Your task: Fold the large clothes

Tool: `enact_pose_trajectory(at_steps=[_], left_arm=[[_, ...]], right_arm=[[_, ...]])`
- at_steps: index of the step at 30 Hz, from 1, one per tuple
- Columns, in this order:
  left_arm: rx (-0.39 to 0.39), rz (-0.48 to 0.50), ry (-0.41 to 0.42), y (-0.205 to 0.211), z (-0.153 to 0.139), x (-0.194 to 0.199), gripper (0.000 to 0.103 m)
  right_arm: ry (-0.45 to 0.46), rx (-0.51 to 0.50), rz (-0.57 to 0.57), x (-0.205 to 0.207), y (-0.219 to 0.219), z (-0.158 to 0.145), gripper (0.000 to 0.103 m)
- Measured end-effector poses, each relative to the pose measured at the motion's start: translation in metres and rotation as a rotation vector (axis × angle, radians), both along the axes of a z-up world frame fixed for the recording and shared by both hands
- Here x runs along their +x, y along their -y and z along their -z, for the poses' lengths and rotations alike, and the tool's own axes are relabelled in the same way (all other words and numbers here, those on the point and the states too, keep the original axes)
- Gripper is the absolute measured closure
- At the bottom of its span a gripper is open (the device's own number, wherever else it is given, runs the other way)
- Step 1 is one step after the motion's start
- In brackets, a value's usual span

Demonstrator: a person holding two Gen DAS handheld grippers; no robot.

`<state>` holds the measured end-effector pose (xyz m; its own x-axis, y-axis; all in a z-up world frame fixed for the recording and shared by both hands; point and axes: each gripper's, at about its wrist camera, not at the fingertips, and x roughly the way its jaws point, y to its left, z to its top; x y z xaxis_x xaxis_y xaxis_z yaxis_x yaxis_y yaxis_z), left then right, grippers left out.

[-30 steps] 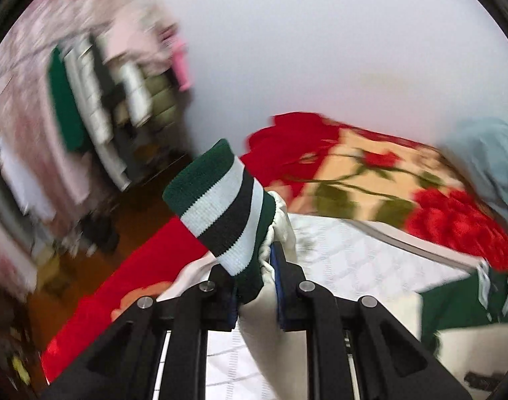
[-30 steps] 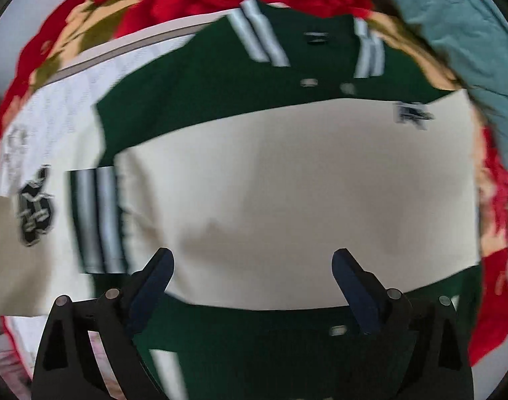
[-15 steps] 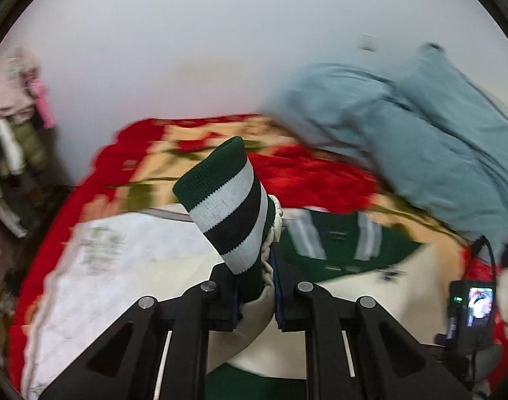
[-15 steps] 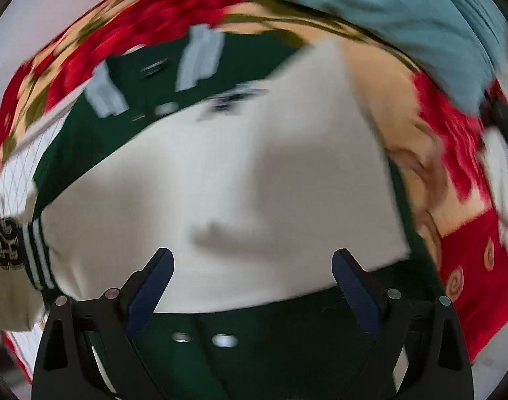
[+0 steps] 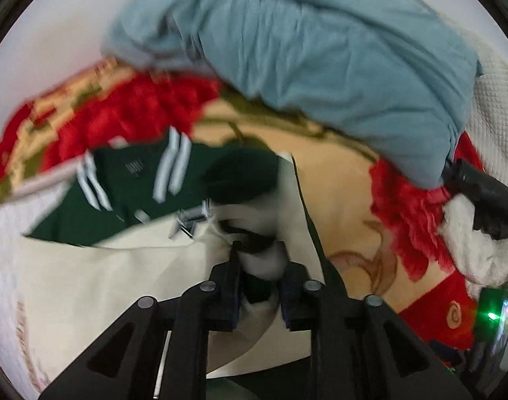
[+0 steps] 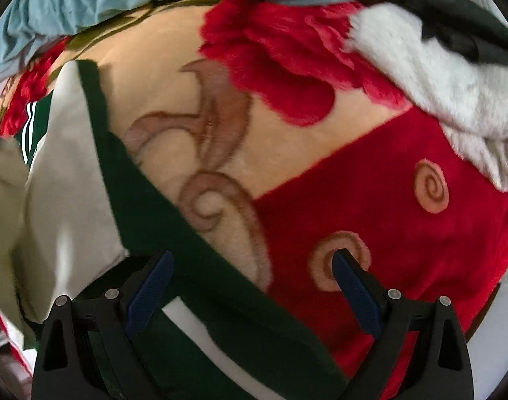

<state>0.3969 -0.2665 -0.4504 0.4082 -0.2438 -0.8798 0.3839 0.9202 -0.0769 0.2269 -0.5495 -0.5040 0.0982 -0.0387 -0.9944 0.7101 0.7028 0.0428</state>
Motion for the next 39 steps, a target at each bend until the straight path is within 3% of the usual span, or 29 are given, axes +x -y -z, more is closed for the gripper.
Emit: enact_pose_trajectory(at_steps=[2,3,4,5,6,10,12,16,19,23,24,25,26,28,31,33,35,38,39], left_arm=[[-0.004,-0.016,-0.027,0.001,0.009,0.001,0.079],[-0.017,-0.016,-0.044,-0.002,0.010,0.003,0.058],[-0.025,-0.022,-0.059,-0.006,0.009,0.003,0.020],[-0.033,-0.028,-0.068,-0.008,0.010,0.003,0.006],[-0.054,-0.037,-0.068,-0.013,0.008,0.003,0.003],[-0.071,-0.084,-0.084,-0.040,0.002,0.001,0.003],[-0.064,-0.148,-0.072,-0.075,-0.005,-0.002,0.003],[0.085,-0.309,-0.034,-0.152,-0.008,-0.015,0.003],[0.218,-0.419,-0.013,-0.211,-0.002,-0.025,0.003],[0.354,-0.506,-0.010,-0.266,0.011,-0.041,0.003],[0.381,-0.524,-0.022,-0.278,0.016,-0.045,0.003],[0.390,-0.537,-0.031,-0.285,0.018,-0.050,0.003],[0.393,-0.545,-0.035,-0.289,0.020,-0.055,0.003],[0.397,-0.542,-0.054,-0.290,0.028,-0.068,0.003],[0.411,-0.518,-0.090,-0.280,0.046,-0.075,0.003],[0.420,-0.515,-0.087,-0.276,0.056,-0.072,0.003],[0.470,-0.512,-0.064,-0.272,0.069,-0.063,0.003],[0.509,-0.499,-0.068,-0.270,0.089,-0.048,0.003],[0.501,-0.501,-0.073,-0.272,0.088,-0.048,0.003]], right_arm=[[0.012,0.022,0.004,-0.004,0.006,0.001,0.006],[0.021,0.040,0.008,-0.006,0.008,0.001,0.006],[0.034,0.063,0.015,-0.008,0.010,0.000,0.006],[0.046,0.086,0.018,-0.009,0.010,-0.001,0.006],[0.065,0.119,0.023,-0.009,0.011,-0.004,0.006],[0.168,0.233,0.037,-0.010,0.013,-0.020,0.006],[0.235,0.278,0.014,-0.002,0.008,-0.033,0.006],[0.326,0.361,-0.106,0.047,-0.015,-0.050,0.006],[0.315,0.407,-0.184,0.094,-0.035,-0.038,0.006],[0.172,0.488,-0.307,0.150,-0.070,0.018,0.006],[0.130,0.429,-0.368,0.159,-0.083,0.025,0.015],[0.112,0.357,-0.420,0.165,-0.093,0.025,0.037],[0.110,0.316,-0.455,0.171,-0.100,0.023,0.045],[0.132,0.238,-0.492,0.172,-0.112,0.009,0.071],[0.174,0.097,-0.415,0.166,-0.101,-0.018,0.087],[0.199,0.052,-0.300,0.165,-0.074,-0.028,0.087],[0.151,0.056,-0.235,0.167,-0.056,-0.019,0.087],[0.114,0.151,-0.228,0.168,-0.041,-0.006,0.081],[0.112,0.173,-0.241,0.166,-0.040,-0.007,0.074]])
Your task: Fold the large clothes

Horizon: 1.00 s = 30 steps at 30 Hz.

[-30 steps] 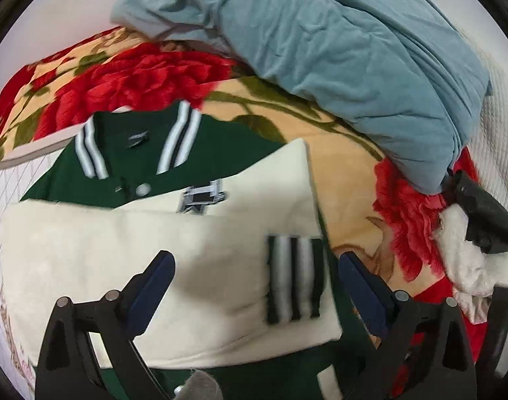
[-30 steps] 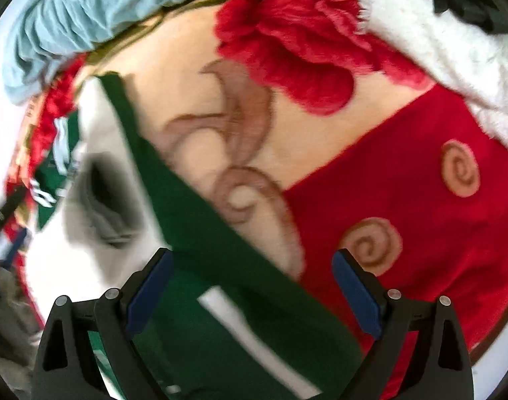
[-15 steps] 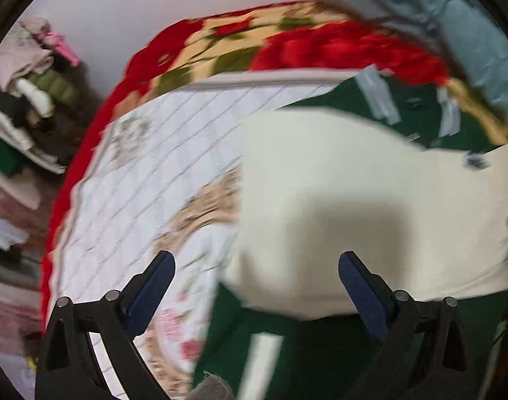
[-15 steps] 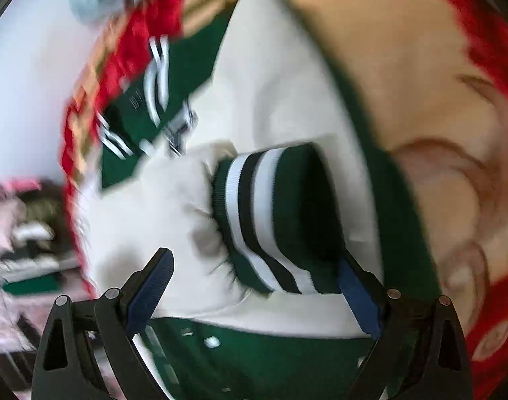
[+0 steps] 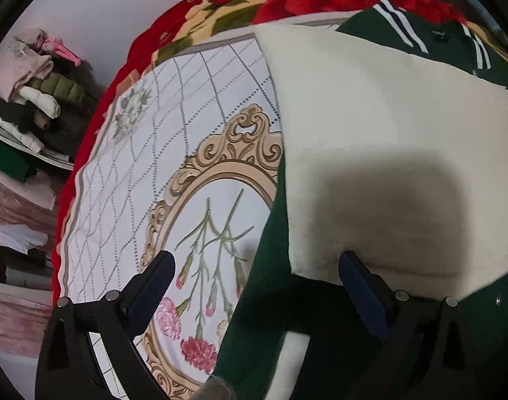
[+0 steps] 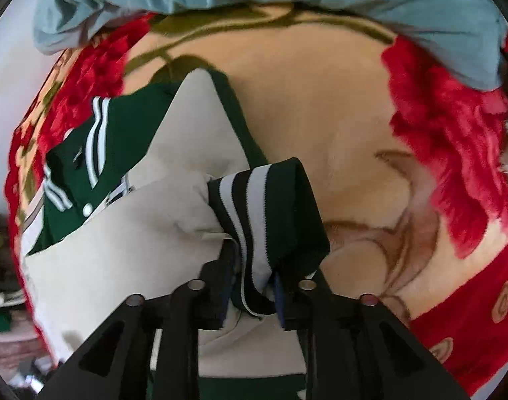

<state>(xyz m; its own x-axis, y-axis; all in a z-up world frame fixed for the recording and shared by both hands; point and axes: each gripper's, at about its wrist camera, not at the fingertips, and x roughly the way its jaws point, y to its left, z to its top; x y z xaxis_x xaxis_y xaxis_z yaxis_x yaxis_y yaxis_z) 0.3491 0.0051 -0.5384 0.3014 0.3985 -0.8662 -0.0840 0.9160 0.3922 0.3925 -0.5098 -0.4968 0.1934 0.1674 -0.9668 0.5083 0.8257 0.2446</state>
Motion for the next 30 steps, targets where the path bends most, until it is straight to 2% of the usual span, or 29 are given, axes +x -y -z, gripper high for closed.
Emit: enact_pose_trajectory(at_steps=[2,4,6,9,11,13,17,22,25,26,28,29,30], left_arm=[[-0.009,0.009,0.018,-0.002,-0.007,-0.007,0.003],[0.004,0.025,0.009,-0.002,-0.007,-0.018,0.003],[0.013,0.008,-0.018,-0.007,0.001,-0.024,0.003],[0.022,-0.057,-0.047,-0.019,0.016,-0.019,0.003],[0.046,-0.086,-0.042,-0.025,0.021,-0.009,0.003],[0.077,-0.105,-0.028,-0.030,0.024,0.004,0.001],[0.097,-0.126,-0.042,-0.041,0.034,0.018,0.000],[0.057,-0.174,-0.034,-0.056,0.034,0.019,0.000],[0.041,-0.203,-0.033,-0.057,0.035,0.020,0.000],[0.036,-0.210,-0.032,-0.058,0.035,0.020,0.000],[0.029,-0.213,-0.024,-0.058,0.035,0.021,0.000],[0.036,-0.211,-0.027,-0.058,0.035,0.022,0.000],[0.036,-0.212,-0.027,-0.056,0.035,0.022,0.000]], right_arm=[[0.011,0.004,-0.030,-0.013,0.003,-0.013,0.062],[0.011,-0.068,-0.077,-0.036,0.002,-0.031,0.048],[-0.021,-0.141,-0.132,-0.061,-0.002,-0.036,0.040],[-0.117,-0.211,-0.220,-0.091,-0.009,-0.022,0.040],[-0.185,-0.229,-0.291,-0.107,-0.020,0.001,0.040],[-0.202,-0.236,-0.329,-0.115,-0.025,0.013,0.040],[-0.170,-0.299,-0.343,-0.096,-0.028,0.030,0.040],[-0.049,-0.290,-0.223,-0.087,-0.001,0.008,0.048],[-0.035,-0.267,-0.035,-0.104,0.045,0.006,0.053],[-0.041,-0.233,0.069,-0.114,0.071,0.011,0.053],[-0.056,-0.067,0.203,-0.129,0.108,0.030,0.053],[-0.072,-0.051,0.195,-0.129,0.111,0.034,0.053],[-0.083,-0.082,0.161,-0.125,0.108,0.032,0.053]])
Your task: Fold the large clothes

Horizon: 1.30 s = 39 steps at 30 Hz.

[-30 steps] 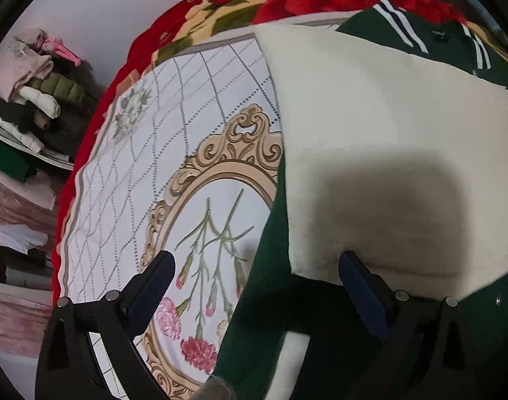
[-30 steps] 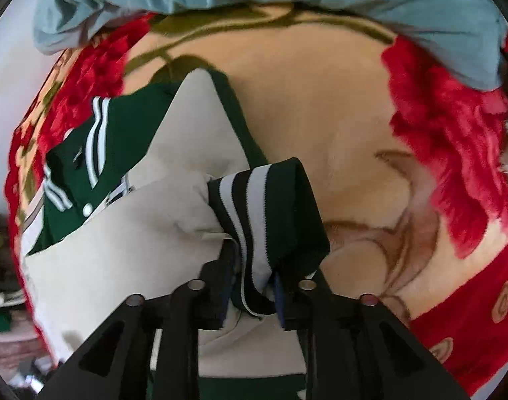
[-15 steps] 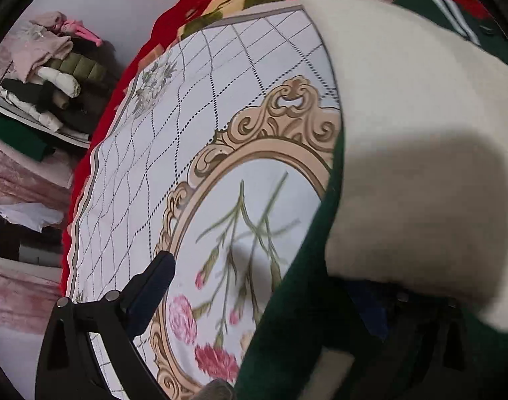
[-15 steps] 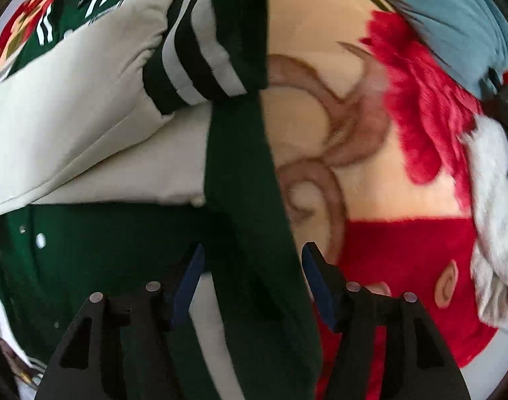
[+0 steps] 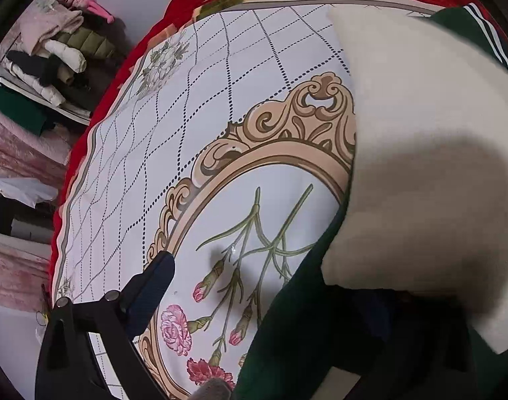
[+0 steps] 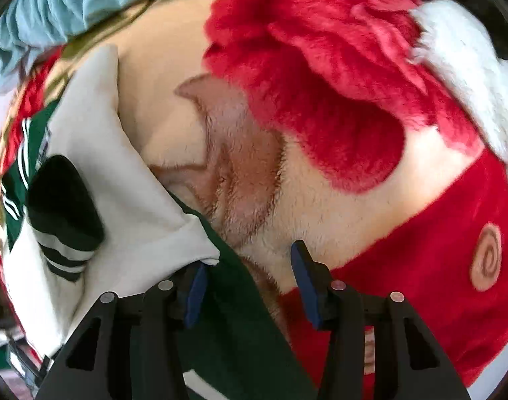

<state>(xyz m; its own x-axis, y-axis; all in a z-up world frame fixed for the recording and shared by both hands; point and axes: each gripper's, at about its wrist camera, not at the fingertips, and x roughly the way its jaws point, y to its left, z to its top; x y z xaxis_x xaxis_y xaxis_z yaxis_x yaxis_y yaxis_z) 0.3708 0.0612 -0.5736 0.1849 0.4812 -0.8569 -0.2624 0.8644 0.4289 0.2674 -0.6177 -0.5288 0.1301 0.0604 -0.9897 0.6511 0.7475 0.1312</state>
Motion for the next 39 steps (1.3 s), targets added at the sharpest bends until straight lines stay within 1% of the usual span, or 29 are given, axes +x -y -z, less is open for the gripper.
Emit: enact_pose_trajectory(at_steps=[3,4,5,7,8,9,11,13,14,15,17,18,19,20,21,22,23,24,25,26,27,28,30,33,35,37,38,39], left_arm=[[-0.005,0.004,-0.008,0.000,-0.003,-0.003,0.000],[-0.014,0.009,-0.016,0.002,-0.007,-0.008,0.000],[-0.023,0.022,-0.015,0.005,-0.013,-0.013,0.000],[-0.016,0.071,-0.017,0.014,-0.028,-0.031,0.000],[-0.017,0.098,-0.016,0.020,-0.036,-0.041,0.000],[-0.018,0.134,-0.019,0.027,-0.044,-0.054,0.000],[-0.026,0.194,-0.048,0.039,-0.051,-0.076,0.000],[-0.027,0.262,-0.093,0.056,-0.050,-0.099,0.000],[-0.020,0.297,-0.118,0.065,-0.045,-0.111,0.000],[-0.016,0.333,-0.146,0.074,-0.038,-0.122,0.000],[-0.023,0.365,-0.189,0.086,-0.022,-0.139,0.000],[-0.028,0.381,-0.210,0.091,-0.009,-0.148,0.000],[-0.013,0.395,-0.238,0.095,0.006,-0.155,0.000],[0.009,0.402,-0.230,0.098,0.014,-0.161,0.000],[0.025,0.404,-0.187,0.099,0.014,-0.165,0.000],[0.032,0.397,-0.175,0.100,0.014,-0.166,0.000],[0.026,0.384,-0.168,0.098,0.013,-0.166,0.000],[0.015,0.372,-0.166,0.096,0.012,-0.166,0.000],[-0.006,0.355,-0.164,0.092,0.012,-0.164,0.000],[-0.022,0.341,-0.165,0.089,0.012,-0.163,0.000],[-0.042,0.323,-0.168,0.086,0.013,-0.161,0.000],[-0.057,0.307,-0.172,0.083,0.013,-0.159,0.000],[-0.062,0.301,-0.175,0.081,0.014,-0.156,0.000],[-0.041,0.309,-0.164,0.083,0.015,-0.156,0.000],[-0.030,0.314,-0.148,0.085,0.016,-0.156,0.000],[-0.031,0.311,-0.109,0.085,0.016,-0.158,0.000],[-0.035,0.303,-0.087,0.083,0.016,-0.159,0.000],[-0.039,0.285,-0.066,0.083,0.016,-0.161,0.000]], right_arm=[[-0.066,-0.100,-0.096,0.011,-0.021,-0.017,0.053],[-0.083,-0.120,-0.116,0.010,-0.027,-0.027,0.052],[-0.081,-0.117,-0.123,0.010,-0.033,-0.034,0.051],[-0.055,-0.091,-0.130,0.001,-0.044,-0.052,0.051],[-0.039,-0.064,-0.139,-0.008,-0.055,-0.063,0.051],[-0.031,-0.041,-0.151,-0.015,-0.066,-0.068,0.051],[-0.032,0.022,-0.195,-0.029,-0.085,-0.073,0.051],[-0.074,0.154,-0.250,-0.051,-0.129,-0.060,0.051],[-0.096,0.221,-0.283,-0.056,-0.150,-0.050,0.051],[-0.119,0.267,-0.308,-0.065,-0.169,-0.040,0.051],[-0.159,0.344,-0.335,-0.084,-0.209,-0.021,0.051],[-0.173,0.363,-0.351,-0.094,-0.224,-0.015,0.046],[-0.205,0.352,-0.392,-0.102,-0.244,-0.006,0.037],[-0.216,0.308,-0.421,-0.106,-0.256,-0.003,0.033],[-0.210,0.263,-0.447,-0.106,-0.266,-0.003,0.026],[-0.210,0.218,-0.463,-0.105,-0.272,-0.004,0.026],[-0.213,0.178,-0.455,-0.107,-0.275,-0.005,0.027],[-0.207,0.132,-0.426,-0.110,-0.276,-0.008,0.036],[-0.202,0.113,-0.420,-0.111,-0.276,-0.010,0.048],[-0.193,0.097,-0.416,-0.113,-0.277,-0.014,0.057],[-0.175,0.117,-0.390,-0.114,-0.276,-0.018,0.083],[-0.173,0.131,-0.371,-0.115,-0.276,-0.023,0.086],[-0.163,0.165,-0.327,-0.118,-0.274,-0.031,0.086],[-0.129,0.203,-0.289,-0.121,-0.268,-0.044,0.086],[-0.107,0.213,-0.295,-0.123,-0.256,-0.050,0.086],[-0.120,0.221,-0.306,-0.129,-0.255,-0.046,0.086],[-0.138,0.229,-0.313,-0.120,-0.250,-0.042,0.085],[-0.154,0.263,-0.315,-0.111,-0.247,-0.034,0.082]])
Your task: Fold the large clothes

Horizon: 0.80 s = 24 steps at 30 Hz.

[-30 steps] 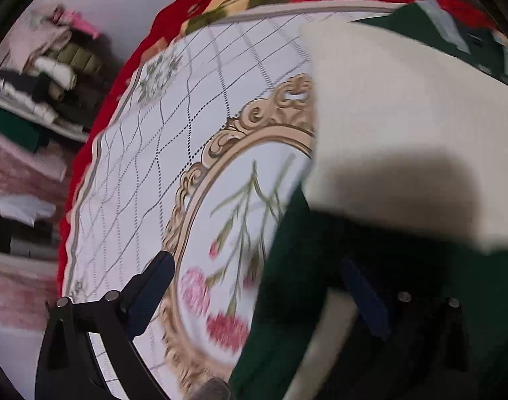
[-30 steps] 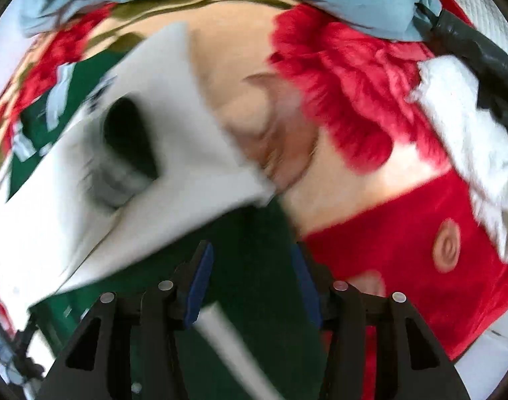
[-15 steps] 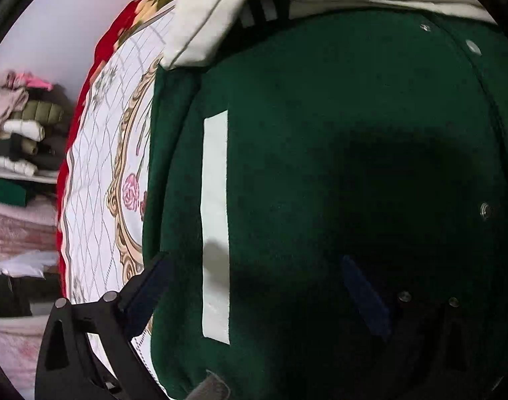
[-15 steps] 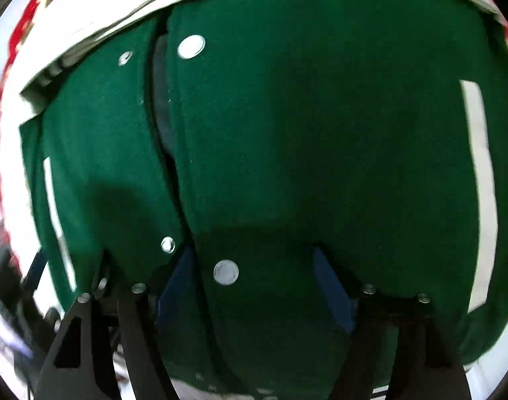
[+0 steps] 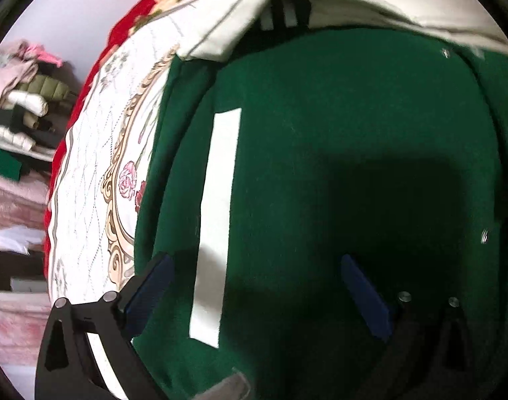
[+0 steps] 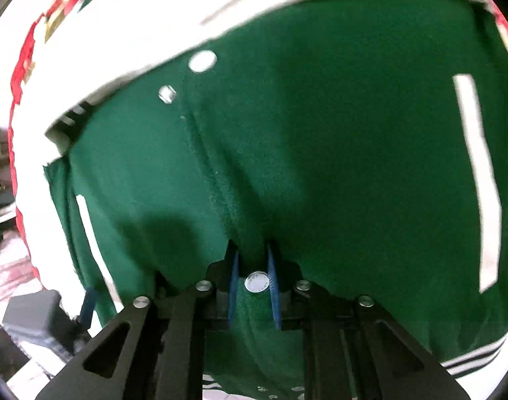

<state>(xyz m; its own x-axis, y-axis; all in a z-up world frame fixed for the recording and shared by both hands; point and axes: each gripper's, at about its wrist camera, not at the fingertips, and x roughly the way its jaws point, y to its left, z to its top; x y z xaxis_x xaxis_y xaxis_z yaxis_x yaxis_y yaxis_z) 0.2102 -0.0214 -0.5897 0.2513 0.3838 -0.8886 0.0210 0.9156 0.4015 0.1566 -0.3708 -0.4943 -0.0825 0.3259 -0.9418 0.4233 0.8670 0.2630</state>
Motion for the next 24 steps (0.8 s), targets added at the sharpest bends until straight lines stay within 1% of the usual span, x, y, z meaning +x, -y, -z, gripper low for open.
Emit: enact_pose_trajectory(at_steps=[1,2,4,5,6,7,8,9,10,11,12,13,15,16,17,18,19,20,21,22,23,24], left_arm=[[-0.007,-0.021,0.012,0.001,0.000,-0.004,0.000],[-0.010,-0.038,0.018,0.000,0.000,-0.004,0.000],[-0.002,-0.050,0.014,0.002,0.000,-0.003,0.000],[-0.001,-0.035,0.003,0.003,-0.002,-0.002,0.000],[-0.008,-0.026,-0.018,0.003,-0.003,0.000,0.000],[-0.037,-0.039,-0.037,-0.002,-0.007,0.003,0.000],[-0.092,-0.067,-0.044,-0.008,-0.013,0.004,0.000],[-0.131,-0.090,-0.043,-0.012,-0.019,0.004,0.000],[-0.164,-0.106,-0.038,-0.014,-0.028,0.004,0.000],[-0.178,-0.104,-0.030,-0.012,-0.037,0.003,0.000],[-0.184,-0.081,-0.018,-0.004,-0.047,0.002,0.000],[-0.186,-0.056,-0.015,0.006,-0.054,0.000,0.000],[-0.200,-0.013,-0.020,0.029,-0.061,-0.005,0.000],[-0.210,0.005,-0.025,0.042,-0.061,-0.007,0.000],[-0.214,0.018,-0.032,0.054,-0.058,-0.010,0.000],[-0.205,0.032,-0.047,0.069,-0.049,-0.014,0.000],[-0.191,0.042,-0.061,0.080,-0.040,-0.017,0.000],[-0.171,0.050,-0.076,0.093,-0.029,-0.021,0.000],[-0.142,0.056,-0.095,0.104,-0.014,-0.027,0.000],[-0.123,0.052,-0.106,0.109,-0.004,-0.030,0.000],[-0.106,0.042,-0.102,0.113,0.002,-0.033,0.000],[-0.091,0.025,-0.081,0.115,0.005,-0.037,0.000]], right_arm=[[-0.006,0.051,0.019,-0.002,0.009,0.001,0.080],[-0.009,0.108,0.036,0.010,0.011,0.001,0.077],[-0.005,0.224,0.082,0.002,0.033,-0.009,0.060],[-0.004,0.239,0.110,-0.006,0.047,-0.019,0.056],[0.004,0.230,0.132,-0.013,0.062,-0.030,0.050],[0.009,0.195,0.153,-0.009,0.082,-0.040,0.048],[0.014,0.154,0.173,-0.022,0.101,-0.054,0.048],[0.015,0.103,0.190,-0.028,0.127,-0.067,0.048],[0.008,0.036,0.204,-0.045,0.148,-0.080,0.048],[0.003,-0.011,0.216,-0.048,0.171,-0.090,0.048],[0.000,-0.065,0.234,-0.059,0.191,-0.098,0.048],[-0.014,-0.114,0.238,-0.070,0.202,-0.099,0.048],[-0.057,-0.191,0.225,-0.085,0.223,-0.089,0.049],[-0.075,-0.206,0.221,-0.091,0.234,-0.086,0.049],[-0.103,-0.216,0.211,-0.101,0.245,-0.076,0.050],[-0.117,-0.224,0.199,-0.101,0.240,-0.070,0.054],[-0.143,-0.257,0.163,-0.106,0.243,-0.060,0.057],[-0.181,-0.315,0.100,-0.111,0.245,-0.048,0.057],[-0.218,-0.314,0.063,-0.116,0.249,-0.033,0.057],[-0.245,-0.280,0.070,-0.120,0.254,-0.021,0.057],[-0.253,-0.253,0.079,-0.120,0.262,-0.016,0.057],[-0.261,-0.230,0.057,-0.117,0.268,-0.013,0.056]])
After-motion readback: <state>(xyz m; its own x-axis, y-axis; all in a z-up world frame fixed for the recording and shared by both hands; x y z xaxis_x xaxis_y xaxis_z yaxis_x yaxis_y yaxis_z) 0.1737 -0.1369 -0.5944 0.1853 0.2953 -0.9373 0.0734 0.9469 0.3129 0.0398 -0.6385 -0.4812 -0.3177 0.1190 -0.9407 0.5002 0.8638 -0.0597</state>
